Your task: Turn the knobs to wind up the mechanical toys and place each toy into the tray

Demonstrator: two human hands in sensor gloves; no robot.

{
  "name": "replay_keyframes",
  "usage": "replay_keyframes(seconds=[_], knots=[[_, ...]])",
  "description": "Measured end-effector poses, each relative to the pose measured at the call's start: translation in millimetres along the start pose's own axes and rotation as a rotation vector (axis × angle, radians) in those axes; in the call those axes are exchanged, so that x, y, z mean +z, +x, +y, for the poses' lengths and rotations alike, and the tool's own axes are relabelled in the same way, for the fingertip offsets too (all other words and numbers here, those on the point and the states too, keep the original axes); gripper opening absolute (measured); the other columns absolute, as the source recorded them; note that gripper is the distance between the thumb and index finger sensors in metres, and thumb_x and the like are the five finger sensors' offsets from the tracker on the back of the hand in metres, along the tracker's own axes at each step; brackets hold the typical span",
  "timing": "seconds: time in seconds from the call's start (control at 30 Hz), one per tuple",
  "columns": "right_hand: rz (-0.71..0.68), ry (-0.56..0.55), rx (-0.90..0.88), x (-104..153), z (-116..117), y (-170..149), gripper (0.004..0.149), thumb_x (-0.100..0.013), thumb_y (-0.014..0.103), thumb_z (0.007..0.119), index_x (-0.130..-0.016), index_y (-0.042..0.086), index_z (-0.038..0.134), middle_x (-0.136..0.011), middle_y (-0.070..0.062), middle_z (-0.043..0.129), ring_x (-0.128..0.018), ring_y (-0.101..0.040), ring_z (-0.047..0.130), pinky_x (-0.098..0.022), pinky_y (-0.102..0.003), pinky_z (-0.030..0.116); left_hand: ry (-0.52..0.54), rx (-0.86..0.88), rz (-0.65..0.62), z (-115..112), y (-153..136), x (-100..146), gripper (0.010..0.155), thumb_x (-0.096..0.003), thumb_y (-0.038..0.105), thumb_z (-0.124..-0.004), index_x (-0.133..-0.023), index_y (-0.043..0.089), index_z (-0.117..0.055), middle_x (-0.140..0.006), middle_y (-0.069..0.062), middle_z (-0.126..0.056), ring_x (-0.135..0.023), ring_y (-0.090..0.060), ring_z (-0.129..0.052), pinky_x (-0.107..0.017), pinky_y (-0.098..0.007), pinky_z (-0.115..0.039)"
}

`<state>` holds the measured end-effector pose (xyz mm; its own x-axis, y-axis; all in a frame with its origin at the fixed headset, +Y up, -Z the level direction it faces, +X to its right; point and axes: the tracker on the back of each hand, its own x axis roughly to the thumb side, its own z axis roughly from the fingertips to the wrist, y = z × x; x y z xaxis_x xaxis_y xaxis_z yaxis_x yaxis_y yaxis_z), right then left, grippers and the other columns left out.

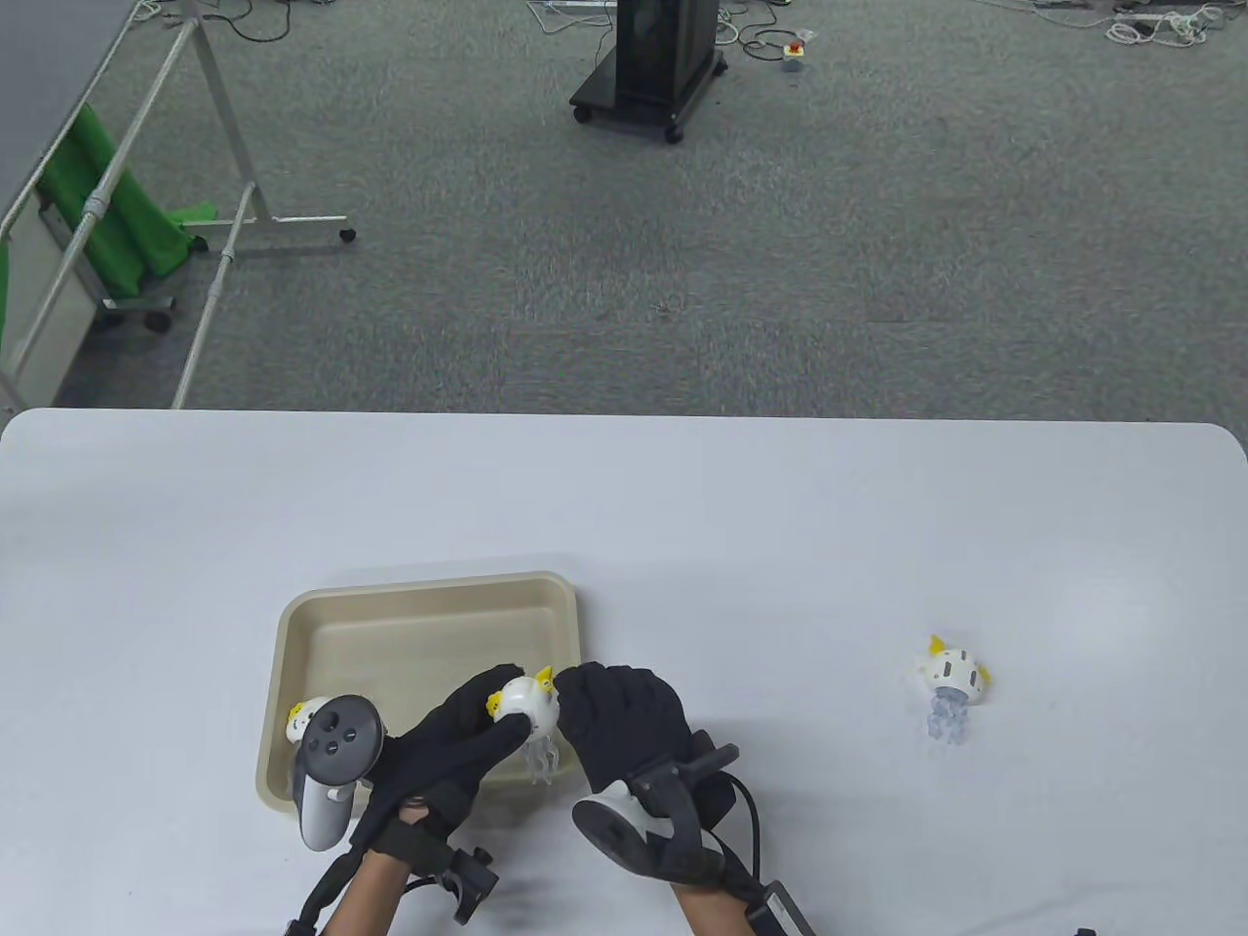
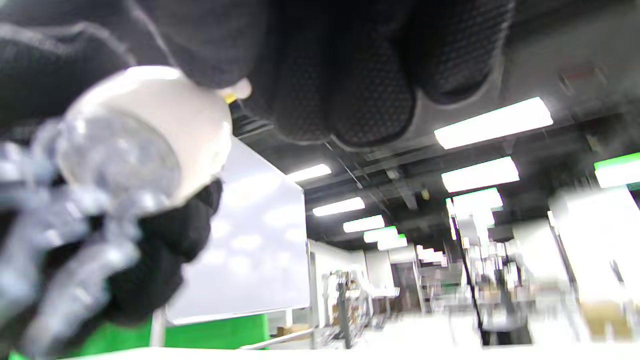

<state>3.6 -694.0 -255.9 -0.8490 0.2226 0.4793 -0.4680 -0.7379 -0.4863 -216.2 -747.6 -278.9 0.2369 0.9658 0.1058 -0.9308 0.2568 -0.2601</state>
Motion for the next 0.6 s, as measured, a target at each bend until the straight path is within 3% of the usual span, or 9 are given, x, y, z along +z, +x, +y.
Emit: replay_keyframes(seconds=[0.07,0.27,0.47,0.6], knots=[[0.161,0.094,-0.265,-8.0,1.4,-13.9,0.042,-0.043,0.038,0.077,-0.077,0.014,0.084,-0.069,-0.008,0.095,-0.053,-0.027,0.097,-0.049,-0.047,0.082,-0.003,-0.009,-0.008,0.6,1.2,-0.1,0.075,-0.0489,0.052,-0.083,-0.112,0.016,-0.066,-0.103,-0.008,-0.08,-0.09,-0.031,-0.092,-0.068,-0.042,-0.083],[0.615,0.283,-0.741,-3.8,19.3,-49.3,0.041,-0.042,0.041,0.08,-0.064,0.008,0.09,-0.049,-0.011,0.099,-0.032,-0.026,0.098,-0.032,-0.047,0.083,-0.011,-0.085,-0.023,-3.7,4.8,-0.3,0.075,-0.0485,0.052,-0.084,-0.112,0.017,-0.066,-0.104,-0.007,-0.08,-0.091,-0.031,-0.092,-0.069,-0.041,-0.083],[0.942,0.402,-0.991,11.5,40.0,-63.4,0.039,-0.042,0.041,0.08,-0.054,0.006,0.091,-0.036,-0.008,0.099,-0.019,-0.022,0.097,-0.021,-0.043,0.085,-0.015,-0.173,-0.033,-7.2,7.5,-0.7,0.074,-0.0479,0.05,-0.085,-0.112,0.018,-0.066,-0.104,-0.007,-0.08,-0.091,-0.031,-0.092,-0.069,-0.041,-0.083],[0.984,0.431,-1.035,13.2,41.0,-66.5,0.038,-0.042,0.041,0.08,-0.053,0.006,0.091,-0.034,-0.007,0.099,-0.017,-0.02,0.098,-0.019,-0.042,0.085,-0.023,-0.179,-0.036,-8.0,7.9,-0.7,0.074,-0.0479,0.051,-0.084,-0.112,0.018,-0.066,-0.104,-0.007,-0.08,-0.091,-0.031,-0.092,-0.069,-0.041,-0.083]])
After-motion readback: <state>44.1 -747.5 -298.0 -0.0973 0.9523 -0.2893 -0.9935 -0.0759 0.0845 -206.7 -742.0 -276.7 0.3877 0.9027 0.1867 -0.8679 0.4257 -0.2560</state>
